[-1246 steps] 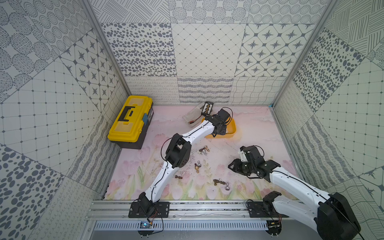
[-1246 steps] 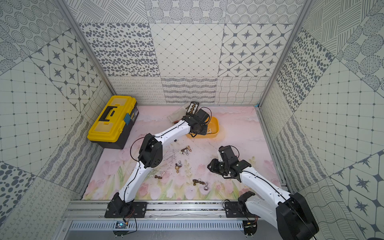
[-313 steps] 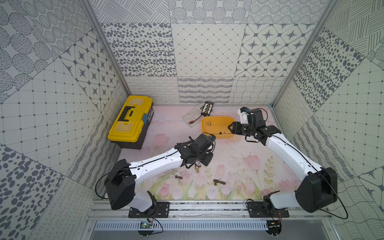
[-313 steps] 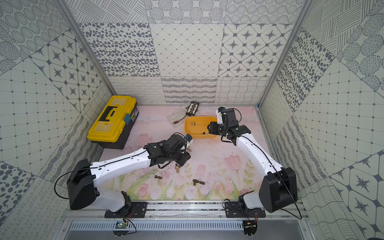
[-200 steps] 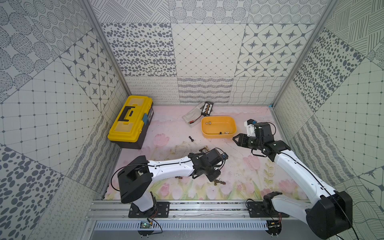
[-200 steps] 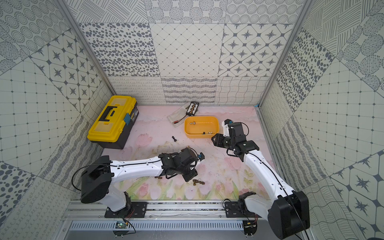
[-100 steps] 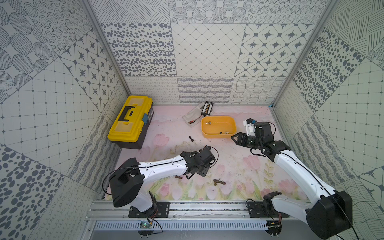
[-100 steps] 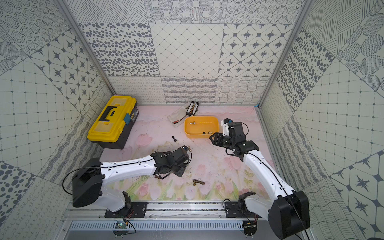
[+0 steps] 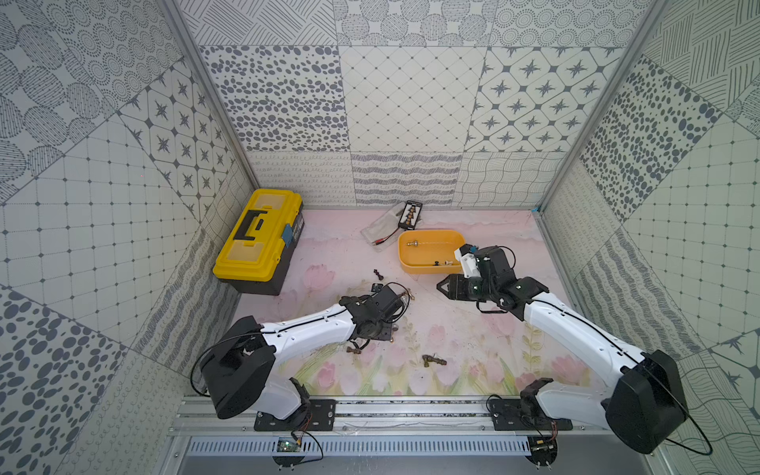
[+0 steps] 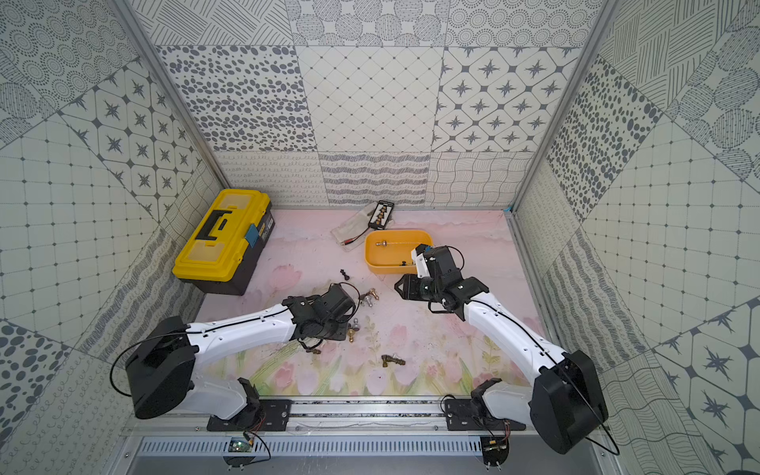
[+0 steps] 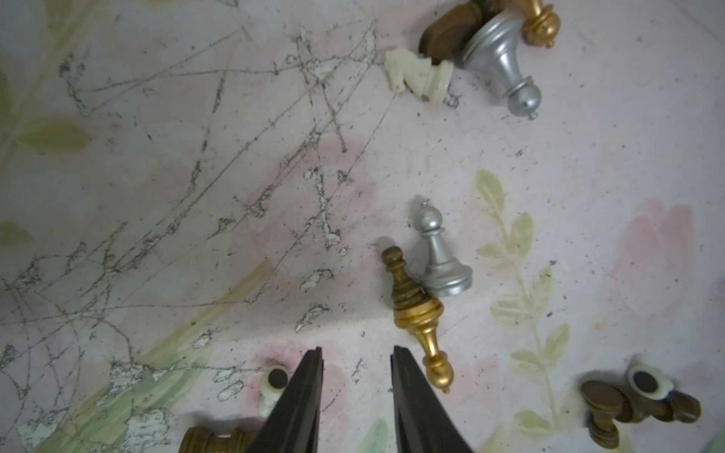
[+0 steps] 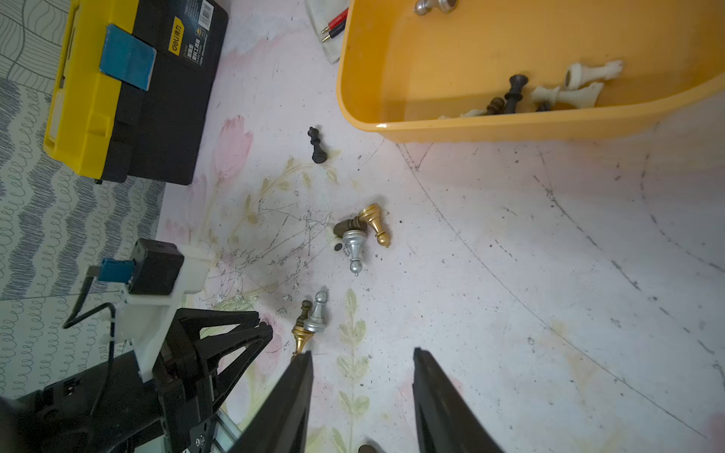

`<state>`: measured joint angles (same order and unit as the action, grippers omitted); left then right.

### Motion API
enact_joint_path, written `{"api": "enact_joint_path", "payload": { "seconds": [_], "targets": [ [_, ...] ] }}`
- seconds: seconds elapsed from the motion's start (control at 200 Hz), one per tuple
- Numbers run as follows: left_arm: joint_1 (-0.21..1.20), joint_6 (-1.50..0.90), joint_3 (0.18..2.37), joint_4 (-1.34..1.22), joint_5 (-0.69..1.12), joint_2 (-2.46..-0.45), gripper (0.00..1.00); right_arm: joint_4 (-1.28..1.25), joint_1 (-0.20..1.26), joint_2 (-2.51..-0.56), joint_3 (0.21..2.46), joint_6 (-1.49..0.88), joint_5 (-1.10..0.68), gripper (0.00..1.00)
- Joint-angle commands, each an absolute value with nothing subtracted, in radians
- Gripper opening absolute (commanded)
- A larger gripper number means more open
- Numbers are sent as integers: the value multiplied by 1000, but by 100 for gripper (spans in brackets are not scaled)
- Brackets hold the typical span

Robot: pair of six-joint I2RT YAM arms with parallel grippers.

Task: Put the chess pieces into the storage box
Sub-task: Pick up the chess piece at the center of the board.

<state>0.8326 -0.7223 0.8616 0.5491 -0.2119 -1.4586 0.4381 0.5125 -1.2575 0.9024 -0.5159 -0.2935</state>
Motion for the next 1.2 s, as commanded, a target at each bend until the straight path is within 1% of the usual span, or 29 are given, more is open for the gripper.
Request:
{"api": "enact_joint_path", "payload": {
  "seconds": [0.0, 0.295, 0.635, 0.72, 0.995, 1.195],
  "targets": [
    [809, -808, 821, 596, -195, -1432, 36, 379, 535, -1279, 929, -524, -267, 47],
    [787, -808, 750, 626, -242, -1388, 37, 353, 561, -1341, 947, -528, -287, 47],
    [779, -783, 710, 582, -186, -1434, 34, 356, 568, -1336, 935, -528, -276, 47],
    [779, -770, 716, 577, -184, -1457, 32, 350, 568, -1342, 929, -534, -281, 47],
    [780, -756, 726, 575, -193, -1496, 19, 334, 568, -1367, 937, -537, -297, 47],
    [779, -761, 724, 587, -202, -1483, 16, 330, 568, -1378, 947, -535, -302, 47]
  ]
}}
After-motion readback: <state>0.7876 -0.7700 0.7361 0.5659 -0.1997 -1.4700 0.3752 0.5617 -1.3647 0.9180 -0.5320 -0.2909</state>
